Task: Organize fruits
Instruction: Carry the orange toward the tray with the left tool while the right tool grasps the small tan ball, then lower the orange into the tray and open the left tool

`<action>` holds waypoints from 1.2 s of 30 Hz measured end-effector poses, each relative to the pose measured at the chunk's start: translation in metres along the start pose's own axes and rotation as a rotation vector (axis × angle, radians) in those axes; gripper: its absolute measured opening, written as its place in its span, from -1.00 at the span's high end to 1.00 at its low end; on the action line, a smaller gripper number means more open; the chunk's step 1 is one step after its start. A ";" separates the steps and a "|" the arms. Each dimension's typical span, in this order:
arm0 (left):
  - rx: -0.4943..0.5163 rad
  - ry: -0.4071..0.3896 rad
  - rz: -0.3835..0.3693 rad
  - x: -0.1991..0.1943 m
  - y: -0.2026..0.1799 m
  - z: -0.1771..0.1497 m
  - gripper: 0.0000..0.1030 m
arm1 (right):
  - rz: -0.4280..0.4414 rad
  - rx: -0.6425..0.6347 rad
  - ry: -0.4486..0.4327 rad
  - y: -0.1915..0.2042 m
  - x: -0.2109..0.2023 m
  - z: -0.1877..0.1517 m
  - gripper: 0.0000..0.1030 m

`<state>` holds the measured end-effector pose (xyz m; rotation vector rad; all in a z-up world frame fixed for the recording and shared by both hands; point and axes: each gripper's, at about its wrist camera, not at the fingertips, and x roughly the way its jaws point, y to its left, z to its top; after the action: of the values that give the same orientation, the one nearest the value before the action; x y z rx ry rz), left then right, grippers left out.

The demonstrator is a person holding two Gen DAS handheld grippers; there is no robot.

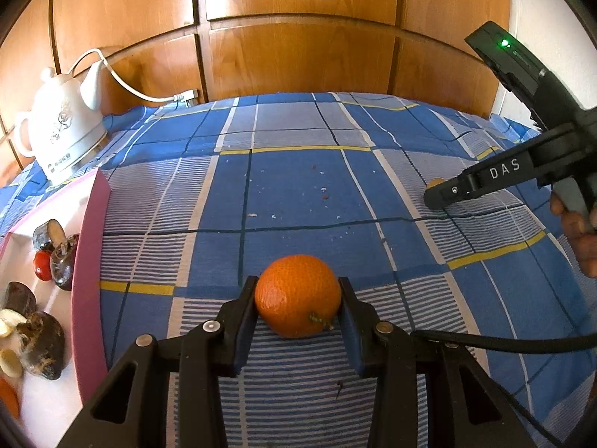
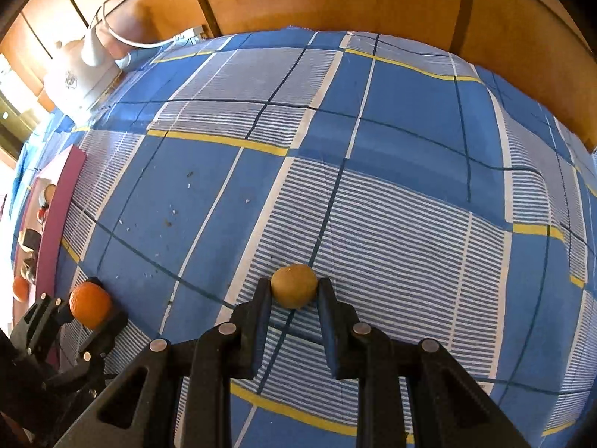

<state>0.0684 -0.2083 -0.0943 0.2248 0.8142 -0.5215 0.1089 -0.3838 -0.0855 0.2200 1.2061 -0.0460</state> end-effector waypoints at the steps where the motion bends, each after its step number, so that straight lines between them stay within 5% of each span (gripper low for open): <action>1: 0.000 0.005 0.001 -0.001 0.000 0.000 0.22 | -0.002 -0.006 -0.004 0.000 0.001 0.000 0.52; 10: -0.030 0.034 -0.018 -0.021 0.002 -0.004 0.22 | -0.016 -0.033 -0.014 0.004 0.002 0.001 0.52; 36: -0.098 -0.050 0.031 -0.081 0.031 0.001 0.22 | -0.072 -0.117 -0.027 0.030 0.007 -0.004 0.52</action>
<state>0.0390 -0.1531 -0.0334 0.1328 0.7840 -0.4554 0.1119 -0.3531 -0.0893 0.0728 1.1852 -0.0412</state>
